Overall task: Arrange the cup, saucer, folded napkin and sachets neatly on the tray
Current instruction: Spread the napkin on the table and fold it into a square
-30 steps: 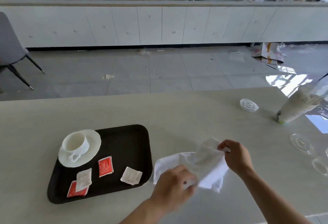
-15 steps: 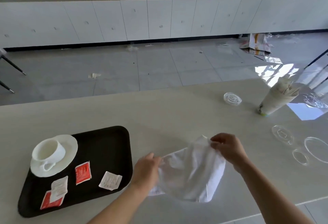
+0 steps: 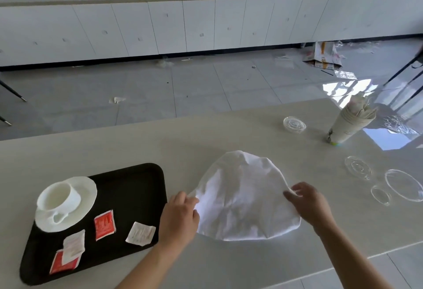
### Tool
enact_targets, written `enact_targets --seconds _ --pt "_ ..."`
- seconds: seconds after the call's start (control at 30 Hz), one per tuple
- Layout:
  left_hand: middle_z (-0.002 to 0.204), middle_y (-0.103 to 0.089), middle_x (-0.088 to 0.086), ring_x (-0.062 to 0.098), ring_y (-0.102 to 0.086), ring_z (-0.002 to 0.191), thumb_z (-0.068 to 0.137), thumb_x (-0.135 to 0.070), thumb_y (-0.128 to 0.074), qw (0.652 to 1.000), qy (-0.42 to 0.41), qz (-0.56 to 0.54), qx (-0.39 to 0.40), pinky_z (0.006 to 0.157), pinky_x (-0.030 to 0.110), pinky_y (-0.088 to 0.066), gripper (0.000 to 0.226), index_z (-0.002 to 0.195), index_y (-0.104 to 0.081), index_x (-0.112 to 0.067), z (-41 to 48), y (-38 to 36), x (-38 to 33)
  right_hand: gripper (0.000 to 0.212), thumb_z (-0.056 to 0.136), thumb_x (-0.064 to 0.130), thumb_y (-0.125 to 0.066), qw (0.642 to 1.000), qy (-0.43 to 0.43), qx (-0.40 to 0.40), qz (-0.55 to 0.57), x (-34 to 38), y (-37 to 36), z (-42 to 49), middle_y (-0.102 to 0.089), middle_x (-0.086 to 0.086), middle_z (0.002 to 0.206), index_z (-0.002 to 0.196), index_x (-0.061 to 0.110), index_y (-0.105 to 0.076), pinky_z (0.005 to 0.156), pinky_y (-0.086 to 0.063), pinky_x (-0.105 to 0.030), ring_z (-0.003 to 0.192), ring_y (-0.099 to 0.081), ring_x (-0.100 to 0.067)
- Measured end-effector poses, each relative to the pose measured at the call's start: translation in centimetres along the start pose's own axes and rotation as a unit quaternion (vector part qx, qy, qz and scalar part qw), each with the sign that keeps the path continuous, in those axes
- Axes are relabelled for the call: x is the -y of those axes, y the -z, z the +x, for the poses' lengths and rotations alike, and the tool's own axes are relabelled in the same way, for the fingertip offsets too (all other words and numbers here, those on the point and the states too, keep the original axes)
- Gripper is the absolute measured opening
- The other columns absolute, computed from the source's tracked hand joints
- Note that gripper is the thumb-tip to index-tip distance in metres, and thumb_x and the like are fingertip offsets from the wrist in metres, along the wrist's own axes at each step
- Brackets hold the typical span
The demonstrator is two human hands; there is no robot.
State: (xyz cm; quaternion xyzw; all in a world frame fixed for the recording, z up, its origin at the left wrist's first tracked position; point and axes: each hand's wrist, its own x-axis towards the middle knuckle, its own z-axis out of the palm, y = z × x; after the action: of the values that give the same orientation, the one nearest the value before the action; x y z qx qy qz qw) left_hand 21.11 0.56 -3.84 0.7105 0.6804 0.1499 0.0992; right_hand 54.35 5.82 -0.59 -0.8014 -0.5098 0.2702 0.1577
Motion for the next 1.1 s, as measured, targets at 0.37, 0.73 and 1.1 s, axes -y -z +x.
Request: enact_targets --seconds 0.37,0.73,1.1 --pt "0.082 -0.071 -0.001 0.019 -0.064 0.075 0.089 -0.022 -0.055 0.991 0.099 -0.026 0.086 0.06 0.028 -0.044 0.012 0.087 -0.067 -0.021 -0.3 0.2 0.3 0.015 0.078 0.01 -0.078 0.953 0.104 -0.063 0.277 4.0 2.2 0.1 -0.073 0.005 0.07 0.087 0.023 -0.077 0.06 -0.048 -0.023 0.064 -0.062 -0.01" --pt "0.088 -0.056 -0.006 0.016 -0.054 0.079 0.088 -0.029 -0.057 0.989 0.107 -0.099 0.002 0.061 0.028 -0.041 0.008 0.083 -0.059 -0.022 -0.1 -0.6 -2.3 0.016 0.092 0.032 -0.05 0.99 -0.024 -0.018 -0.135 -3.6 2.3 3.7 -0.071 -0.009 0.106 0.099 0.029 -0.065 0.07 -0.045 -0.035 0.093 -0.065 -0.034" --pt "0.06 -0.068 0.003 0.021 -0.064 0.065 0.073 -0.031 -0.073 0.911 0.184 -0.177 0.325 0.052 0.025 -0.04 0.028 0.052 -0.066 -0.013 5.8 -1.6 -4.8 0.027 0.078 0.012 -0.059 0.99 0.008 0.038 -0.133 -0.5 -1.1 6.5 -0.073 -0.009 0.1 0.098 0.028 -0.068 0.077 -0.054 -0.037 0.098 -0.066 -0.034"
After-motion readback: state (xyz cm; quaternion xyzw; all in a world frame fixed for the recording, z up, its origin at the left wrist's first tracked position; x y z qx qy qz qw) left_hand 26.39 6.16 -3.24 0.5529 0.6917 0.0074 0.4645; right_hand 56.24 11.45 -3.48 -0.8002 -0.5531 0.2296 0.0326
